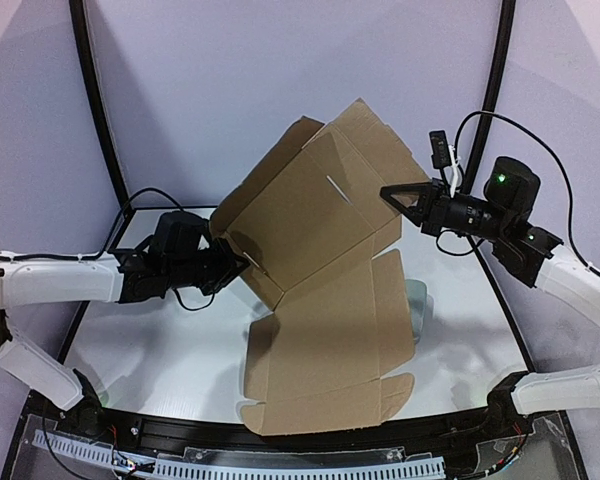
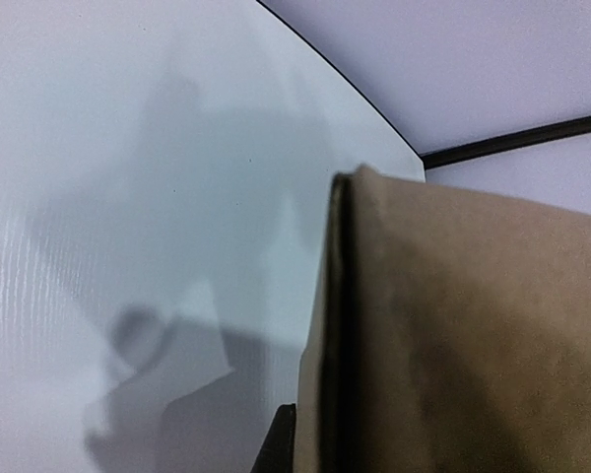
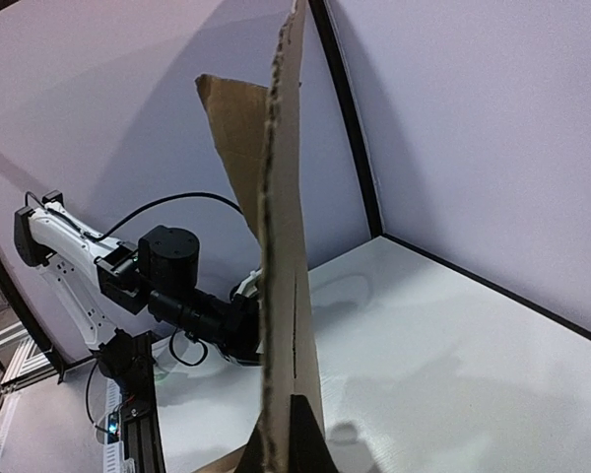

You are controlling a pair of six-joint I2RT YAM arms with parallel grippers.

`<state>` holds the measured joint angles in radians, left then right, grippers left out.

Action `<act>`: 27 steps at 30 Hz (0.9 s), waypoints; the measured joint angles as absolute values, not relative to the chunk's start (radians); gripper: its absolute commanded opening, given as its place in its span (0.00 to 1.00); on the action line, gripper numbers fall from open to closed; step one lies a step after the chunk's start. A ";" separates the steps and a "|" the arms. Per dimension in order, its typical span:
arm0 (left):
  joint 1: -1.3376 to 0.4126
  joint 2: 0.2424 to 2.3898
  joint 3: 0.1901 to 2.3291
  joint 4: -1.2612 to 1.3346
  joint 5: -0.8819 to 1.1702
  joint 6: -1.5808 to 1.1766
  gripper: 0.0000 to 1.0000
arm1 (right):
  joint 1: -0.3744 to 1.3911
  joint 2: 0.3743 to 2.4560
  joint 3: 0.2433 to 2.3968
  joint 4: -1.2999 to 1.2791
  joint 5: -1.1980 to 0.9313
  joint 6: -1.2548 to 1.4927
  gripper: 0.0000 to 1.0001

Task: Fold the paper box

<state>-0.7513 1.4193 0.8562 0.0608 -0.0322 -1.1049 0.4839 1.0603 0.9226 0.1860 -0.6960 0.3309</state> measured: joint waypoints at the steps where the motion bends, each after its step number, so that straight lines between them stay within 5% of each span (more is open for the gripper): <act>1: -0.753 1.422 0.874 0.038 -0.044 -1.111 0.01 | 0.494 1.053 0.923 0.185 -0.688 0.325 0.00; 8: -0.767 1.430 0.944 -0.082 -0.081 -1.135 0.03 | 0.502 1.036 0.923 0.159 -0.646 0.304 0.00; 13: -0.759 1.412 0.874 0.019 -0.058 -1.087 0.24 | 0.505 1.029 0.923 0.147 -0.607 0.313 0.00; 20: -0.751 1.307 0.753 0.091 -0.046 -0.994 0.72 | 0.519 1.004 0.922 0.139 -0.549 0.368 0.00; 27: -0.744 1.206 0.654 0.184 0.009 -0.936 0.95 | 0.519 0.995 0.909 0.217 -0.514 0.448 0.00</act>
<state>-0.7441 1.2060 0.6537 0.1841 0.0086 -0.9363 0.5194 0.9955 0.9089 0.2173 -0.5144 0.4484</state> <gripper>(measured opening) 0.897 0.017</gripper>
